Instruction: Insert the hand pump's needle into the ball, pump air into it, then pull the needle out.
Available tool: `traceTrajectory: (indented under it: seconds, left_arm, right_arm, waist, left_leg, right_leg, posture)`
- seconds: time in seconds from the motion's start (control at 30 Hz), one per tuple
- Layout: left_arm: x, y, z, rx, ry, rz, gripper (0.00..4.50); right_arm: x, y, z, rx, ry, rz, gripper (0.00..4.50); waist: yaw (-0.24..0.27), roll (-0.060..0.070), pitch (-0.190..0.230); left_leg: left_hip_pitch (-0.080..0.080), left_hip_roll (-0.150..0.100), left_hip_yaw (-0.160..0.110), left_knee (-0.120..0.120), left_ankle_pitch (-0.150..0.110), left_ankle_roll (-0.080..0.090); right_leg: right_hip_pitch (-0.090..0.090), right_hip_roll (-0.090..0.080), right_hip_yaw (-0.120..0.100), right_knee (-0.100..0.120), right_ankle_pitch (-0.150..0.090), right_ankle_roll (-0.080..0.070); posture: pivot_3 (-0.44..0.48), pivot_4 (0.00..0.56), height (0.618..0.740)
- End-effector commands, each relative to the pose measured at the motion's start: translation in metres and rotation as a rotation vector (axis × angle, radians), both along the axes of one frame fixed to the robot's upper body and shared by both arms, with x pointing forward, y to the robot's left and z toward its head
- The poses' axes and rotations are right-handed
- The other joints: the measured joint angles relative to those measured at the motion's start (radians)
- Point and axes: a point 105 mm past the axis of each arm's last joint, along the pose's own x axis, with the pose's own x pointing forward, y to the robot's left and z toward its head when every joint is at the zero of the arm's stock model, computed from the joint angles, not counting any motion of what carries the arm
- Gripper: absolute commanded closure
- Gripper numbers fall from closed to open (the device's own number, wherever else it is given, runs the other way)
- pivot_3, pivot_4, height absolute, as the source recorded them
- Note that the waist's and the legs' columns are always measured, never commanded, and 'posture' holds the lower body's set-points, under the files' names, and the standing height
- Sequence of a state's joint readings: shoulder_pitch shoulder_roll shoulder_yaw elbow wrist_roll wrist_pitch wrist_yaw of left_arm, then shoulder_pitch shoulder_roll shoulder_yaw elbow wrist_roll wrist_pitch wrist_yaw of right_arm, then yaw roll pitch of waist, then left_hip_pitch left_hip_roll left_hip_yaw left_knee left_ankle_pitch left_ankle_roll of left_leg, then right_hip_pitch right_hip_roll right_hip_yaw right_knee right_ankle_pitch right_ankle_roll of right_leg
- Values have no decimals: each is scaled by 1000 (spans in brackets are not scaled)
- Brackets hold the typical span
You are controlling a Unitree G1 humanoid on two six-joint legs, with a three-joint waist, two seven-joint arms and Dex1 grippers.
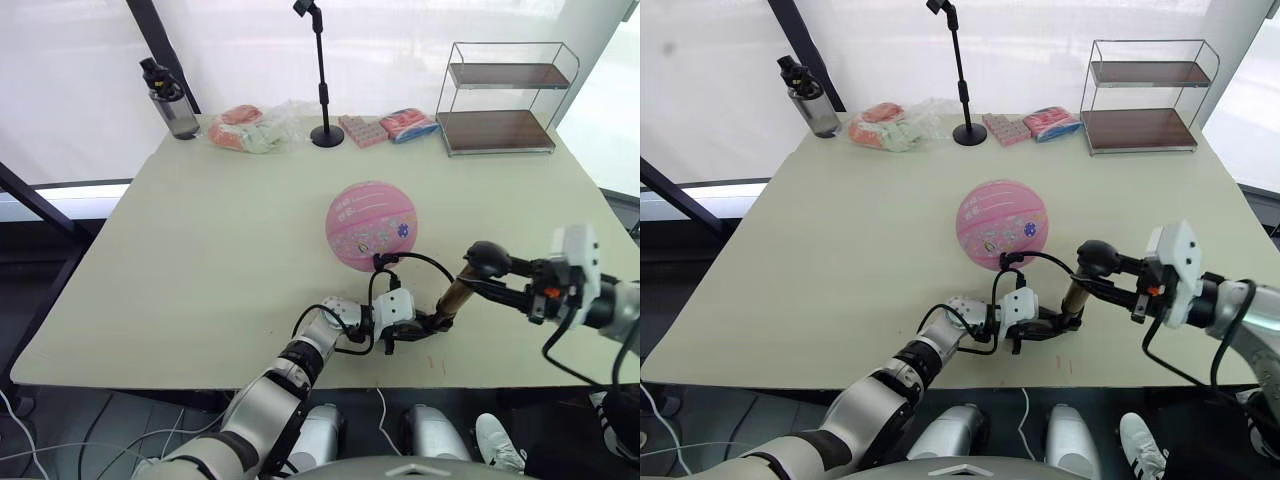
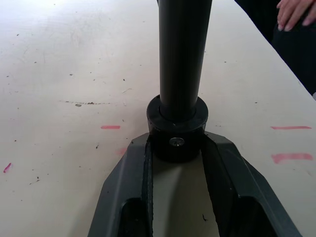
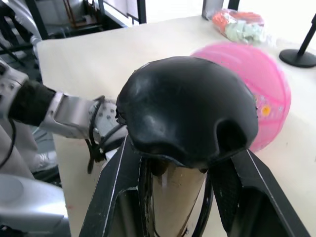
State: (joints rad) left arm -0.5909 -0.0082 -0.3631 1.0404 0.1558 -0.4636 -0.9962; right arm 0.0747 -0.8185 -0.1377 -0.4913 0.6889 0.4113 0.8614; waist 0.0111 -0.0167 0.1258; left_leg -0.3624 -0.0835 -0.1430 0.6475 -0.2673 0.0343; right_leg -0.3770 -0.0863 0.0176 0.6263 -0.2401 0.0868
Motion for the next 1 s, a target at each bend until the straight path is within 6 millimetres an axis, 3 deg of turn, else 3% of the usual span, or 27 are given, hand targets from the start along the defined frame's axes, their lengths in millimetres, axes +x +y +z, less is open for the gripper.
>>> traceTrajectory:
  seconds: [0.03,0.23,0.4,0.67,1.0]
  left_arm:
    - [-16,11,-26,64,97,0,3405]
    - [-16,12,-26,63,100,2,3405]
    - [-16,11,-26,62,101,-2,3405]
    - [-16,12,-26,63,105,0,3405]
    - [-16,12,-26,65,100,-5,3405]
  right_arm:
    - [0,-10,-60,-90,160,-99,3420]
    - [0,-4,-77,-103,155,-105,3420]
    - [0,-1,-70,-101,139,-87,3420]
    - [11,-12,24,15,-29,-63,3420]
    - [5,-28,102,15,-130,-39,3420]
  waist:
    - [0,0,-1]
    - [0,3,-3]
    - [-1,3,-3]
    - [5,10,7]
    - [6,11,16]
  left_leg:
    - [0,0,0,0,0,0]
    - [0,0,0,0,0,0]
    - [1,0,0,-1,0,0]
    - [-3,-1,0,0,0,0]
    - [-11,-3,-1,3,0,0]
  right_leg:
    - [0,0,0,0,0,0]
    - [0,0,1,0,0,0]
    - [0,1,0,0,0,0]
    - [-1,-1,1,0,0,0]
    - [-6,-2,-1,0,1,0]
  posture:
    - [0,150,740]
    - [0,150,740]
    - [0,150,740]
    - [0,150,740]
    - [0,150,740]
